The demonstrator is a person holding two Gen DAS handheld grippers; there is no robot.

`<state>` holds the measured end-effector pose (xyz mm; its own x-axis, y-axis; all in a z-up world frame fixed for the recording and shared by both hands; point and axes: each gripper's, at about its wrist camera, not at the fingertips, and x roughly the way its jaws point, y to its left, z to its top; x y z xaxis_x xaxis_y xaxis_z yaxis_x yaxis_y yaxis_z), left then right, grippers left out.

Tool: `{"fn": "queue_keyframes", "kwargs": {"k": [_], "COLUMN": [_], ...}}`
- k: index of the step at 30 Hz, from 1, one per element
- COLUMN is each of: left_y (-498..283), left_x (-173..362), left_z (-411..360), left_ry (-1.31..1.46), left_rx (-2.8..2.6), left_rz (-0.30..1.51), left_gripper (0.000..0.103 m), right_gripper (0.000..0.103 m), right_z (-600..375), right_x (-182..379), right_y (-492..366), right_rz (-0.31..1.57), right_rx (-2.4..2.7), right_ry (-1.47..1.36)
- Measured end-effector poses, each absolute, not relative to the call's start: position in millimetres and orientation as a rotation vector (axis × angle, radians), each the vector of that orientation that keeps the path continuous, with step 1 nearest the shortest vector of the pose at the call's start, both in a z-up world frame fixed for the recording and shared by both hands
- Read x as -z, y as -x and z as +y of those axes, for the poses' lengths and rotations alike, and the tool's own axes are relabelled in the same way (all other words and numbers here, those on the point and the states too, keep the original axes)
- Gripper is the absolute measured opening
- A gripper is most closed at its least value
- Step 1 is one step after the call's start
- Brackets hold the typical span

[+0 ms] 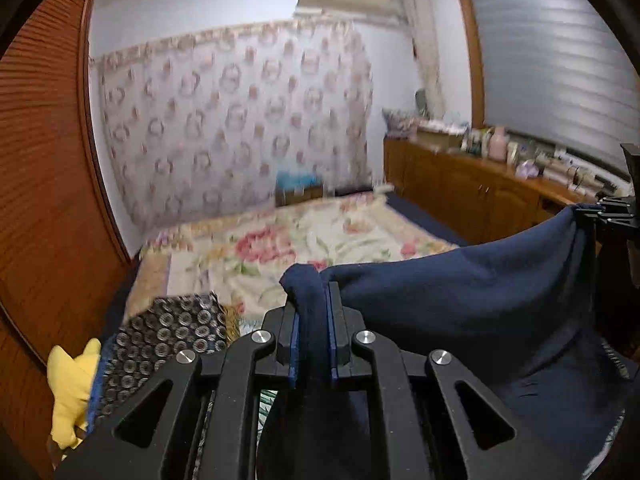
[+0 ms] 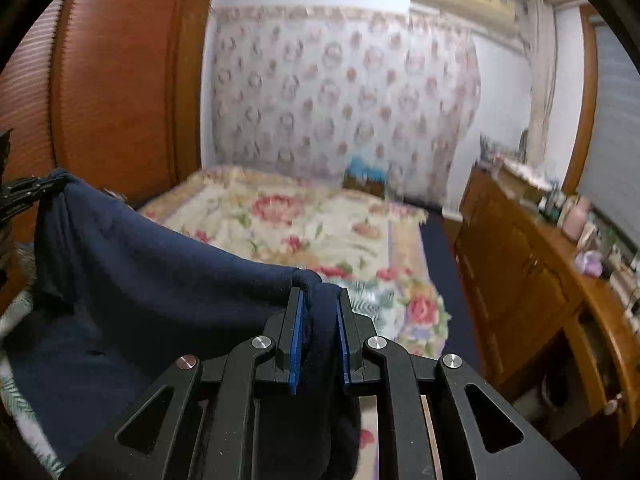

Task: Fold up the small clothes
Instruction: 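Lift the hem high with both grippers and fold it over toward the collar, then lower the hem onto the shirt and open both grippers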

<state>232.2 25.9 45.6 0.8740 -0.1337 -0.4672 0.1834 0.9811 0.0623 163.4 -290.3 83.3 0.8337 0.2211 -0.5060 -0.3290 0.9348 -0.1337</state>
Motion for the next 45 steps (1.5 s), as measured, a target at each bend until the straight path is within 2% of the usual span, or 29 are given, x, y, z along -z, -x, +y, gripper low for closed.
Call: {"fn": "queue_keyframes", "kwargs": {"k": [9, 12, 15, 17, 19, 20, 22, 31, 39, 45], "left_y": [-276, -281, -275, -266, -257, -253, -246, -211, -193, -182], "left_x": [-12, -5, -1, 1, 4, 5, 8, 29, 41, 55], "left_z": [12, 10, 7, 7, 8, 10, 13, 10, 3, 6], "left_ry": [-0.143, -0.14, -0.139, -0.132, -0.122, -0.115, -0.094, -0.089, -0.07, -0.022], "left_rx": [0.153, 0.161, 0.19, 0.21, 0.219, 0.222, 0.225, 0.241, 0.255, 0.249], "left_rz": [0.642, 0.686, 0.715, 0.718, 0.731, 0.735, 0.742, 0.795, 0.815, 0.845], "left_gripper": [0.012, 0.02, 0.029, 0.047, 0.054, 0.064, 0.073, 0.074, 0.074, 0.074], "right_gripper": [0.015, 0.017, 0.033, 0.053, 0.067, 0.07, 0.07, 0.07, 0.07, 0.07], "right_z": [-299, -310, -317, -319, -321, -322, -325, -331, -342, -349], "right_x": [-102, -100, -89, -80, -79, -73, -61, -59, -87, -56], "right_y": [-245, -242, -244, -241, -234, -237, -240, -208, -186, -168], "right_rz": [0.648, 0.665, 0.673, 0.686, 0.686, 0.687, 0.688, 0.721, 0.731, 0.818], "right_rx": [-0.317, -0.334, -0.337, -0.342, -0.33, -0.324, -0.324, -0.329, -0.294, -0.297], "right_ry": [0.164, 0.161, 0.158, 0.146, 0.139, 0.135, 0.12, 0.084, 0.094, 0.022]}}
